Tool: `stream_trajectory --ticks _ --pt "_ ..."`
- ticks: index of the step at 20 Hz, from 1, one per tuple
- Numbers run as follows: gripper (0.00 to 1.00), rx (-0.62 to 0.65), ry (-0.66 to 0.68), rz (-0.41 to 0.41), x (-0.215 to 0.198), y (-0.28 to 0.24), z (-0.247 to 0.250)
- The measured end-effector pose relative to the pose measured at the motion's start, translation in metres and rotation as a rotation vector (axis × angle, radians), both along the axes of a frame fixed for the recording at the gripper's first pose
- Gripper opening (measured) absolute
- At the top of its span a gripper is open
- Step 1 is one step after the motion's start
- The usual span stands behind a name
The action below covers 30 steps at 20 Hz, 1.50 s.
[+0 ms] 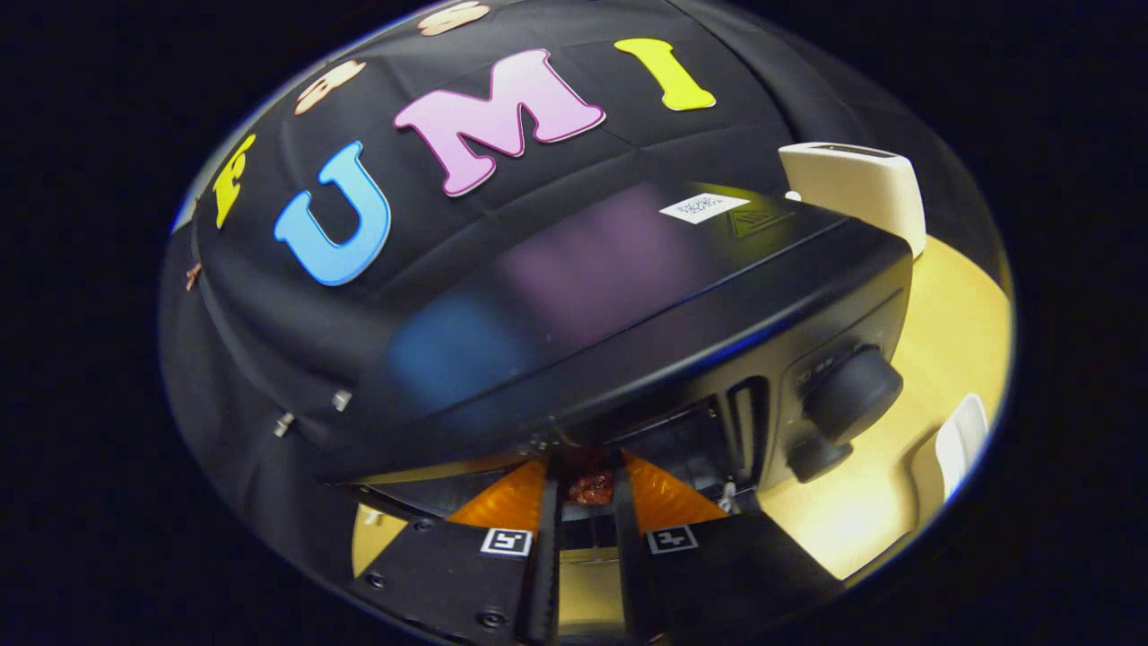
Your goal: Open the toaster oven, put the food inside, and close the toaster oven door.
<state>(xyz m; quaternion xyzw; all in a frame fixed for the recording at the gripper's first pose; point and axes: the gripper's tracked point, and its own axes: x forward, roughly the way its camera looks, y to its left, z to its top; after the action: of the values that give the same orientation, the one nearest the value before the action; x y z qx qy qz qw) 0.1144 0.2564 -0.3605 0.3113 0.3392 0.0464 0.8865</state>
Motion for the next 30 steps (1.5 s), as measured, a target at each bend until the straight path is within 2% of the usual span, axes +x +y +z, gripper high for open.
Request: stream_trajectory --ticks 2,5,8,15,21,25,30 --pt "0.39 -0.059 0.017 -0.009 -0.002 -0.009 -0.009" --pt "0.73 -0.046 -0.028 0.018 -0.004 -0.002 0.003" --pt "0.98 -0.067 -0.062 0.011 -0.012 -0.004 0.018" --pt "0.98 -0.128 -0.068 0.007 -0.033 -0.027 0.037" --pt "0.98 -0.155 -0.08 0.019 -0.071 -0.046 0.072" --pt "0.98 -0.186 -0.05 0.075 -0.114 -0.044 0.076" --pt "0.98 -0.236 0.014 0.197 -0.174 -0.013 0.058"
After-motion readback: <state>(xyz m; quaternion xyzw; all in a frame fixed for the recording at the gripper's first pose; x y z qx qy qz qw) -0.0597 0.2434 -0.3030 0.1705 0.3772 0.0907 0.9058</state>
